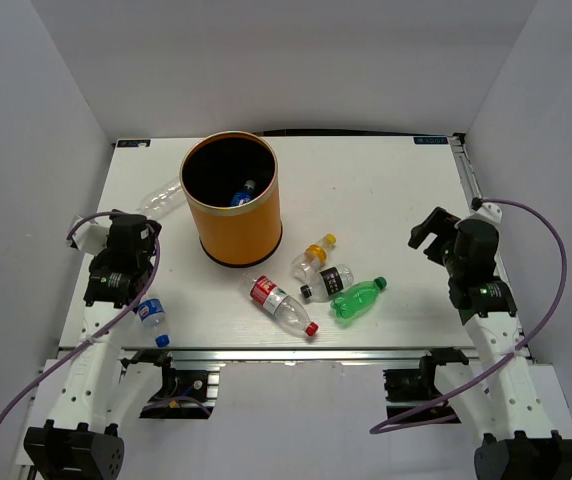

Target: Put the plastic bottles in the bin

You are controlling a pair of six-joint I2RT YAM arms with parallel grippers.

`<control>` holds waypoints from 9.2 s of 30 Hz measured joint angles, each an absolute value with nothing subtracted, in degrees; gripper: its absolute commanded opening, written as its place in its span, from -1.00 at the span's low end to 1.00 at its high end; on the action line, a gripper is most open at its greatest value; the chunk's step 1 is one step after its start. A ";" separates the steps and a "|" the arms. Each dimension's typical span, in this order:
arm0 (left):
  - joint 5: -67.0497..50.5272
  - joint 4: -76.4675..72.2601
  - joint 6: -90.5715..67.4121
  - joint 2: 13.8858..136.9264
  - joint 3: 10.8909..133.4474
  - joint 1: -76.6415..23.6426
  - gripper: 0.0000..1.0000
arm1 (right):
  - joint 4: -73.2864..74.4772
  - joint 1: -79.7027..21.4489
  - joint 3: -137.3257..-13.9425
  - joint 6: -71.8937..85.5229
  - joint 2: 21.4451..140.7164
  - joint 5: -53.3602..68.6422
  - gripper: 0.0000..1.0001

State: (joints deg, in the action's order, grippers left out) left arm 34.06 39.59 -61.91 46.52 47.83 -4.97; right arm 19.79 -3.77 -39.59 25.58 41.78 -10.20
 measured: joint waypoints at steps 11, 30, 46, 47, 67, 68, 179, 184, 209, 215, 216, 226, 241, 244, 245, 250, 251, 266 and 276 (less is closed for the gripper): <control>32.49 37.71 -60.58 47.05 47.62 -4.97 0.96 | 6.35 -18.90 -36.80 14.63 42.41 23.53 0.79; 26.94 37.04 -57.65 46.70 47.29 -4.97 0.96 | 9.63 -66.54 -65.04 -2.83 100.71 -6.72 0.79; 28.08 36.91 -57.49 41.74 46.04 -4.97 0.96 | 4.58 -70.30 -67.79 -6.74 87.74 -7.66 -0.46; 28.08 36.84 -57.47 41.80 45.76 -4.97 0.96 | 2.96 -70.22 -69.12 -7.73 85.54 -6.76 -0.48; 28.05 34.17 -54.22 47.22 44.60 -4.97 0.96 | -11.66 -51.92 -126.52 -3.44 122.98 -0.67 0.79; 28.05 34.17 -54.02 47.57 44.60 -4.97 0.96 | -10.15 -52.05 -126.56 -3.57 123.85 -1.02 0.79; 26.02 27.81 -53.47 53.98 42.78 -4.60 0.96 | 24.14 -49.84 -42.70 48.38 66.57 -33.58 0.79; 26.02 27.79 -53.43 52.42 42.65 -4.60 0.96 | 19.27 -49.69 -38.96 57.91 67.02 -36.01 0.79; 26.72 27.79 -53.23 52.07 42.35 -4.60 0.96 | -4.08 -49.56 -28.75 71.70 71.42 -29.23 -0.79; 27.51 27.79 -53.28 52.07 42.33 -4.60 0.96 | -1.83 -49.56 -30.35 64.42 60.80 -34.52 -0.86; 27.62 27.77 -53.39 52.10 42.33 -4.60 0.96 | -2.07 -49.54 -31.31 60.88 59.40 -35.14 -0.87; 27.64 27.81 -53.47 53.32 42.30 -4.60 0.96 | -16.75 -49.98 -71.55 22.61 79.64 -25.41 -0.79; 28.73 29.78 -53.65 49.98 42.33 -4.40 0.96 | -1.89 -50.37 -110.85 5.52 111.55 -19.18 0.79; 28.71 29.85 -54.11 49.91 42.33 -4.34 0.96 | -0.36 -50.39 -105.97 3.68 105.56 -21.06 0.79; 28.67 29.91 -54.30 49.91 42.33 -4.34 0.96 | -1.19 -50.43 -100.68 3.60 100.75 -22.76 0.79; 28.38 29.95 -54.98 50.02 42.33 -4.32 0.96 | -0.01 -49.32 -79.50 12.01 79.99 -33.78 0.79; 28.38 29.95 -55.24 50.09 42.33 -4.32 0.96 | 0.67 -48.71 -76.29 15.11 77.25 -35.14 0.79; 27.64 29.50 -54.89 51.05 42.30 -4.32 0.96 | 5.93 -46.22 -51.13 49.93 85.60 -32.49 0.79; 27.75 28.45 -54.48 47.51 40.56 -4.29 0.96 | -2.20 -45.74 -51.68 62.41 97.19 -25.30 0.74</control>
State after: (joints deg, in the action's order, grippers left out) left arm 27.75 28.45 -54.48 47.51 40.56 -4.29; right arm -2.20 -45.74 -51.68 62.41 97.19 -25.30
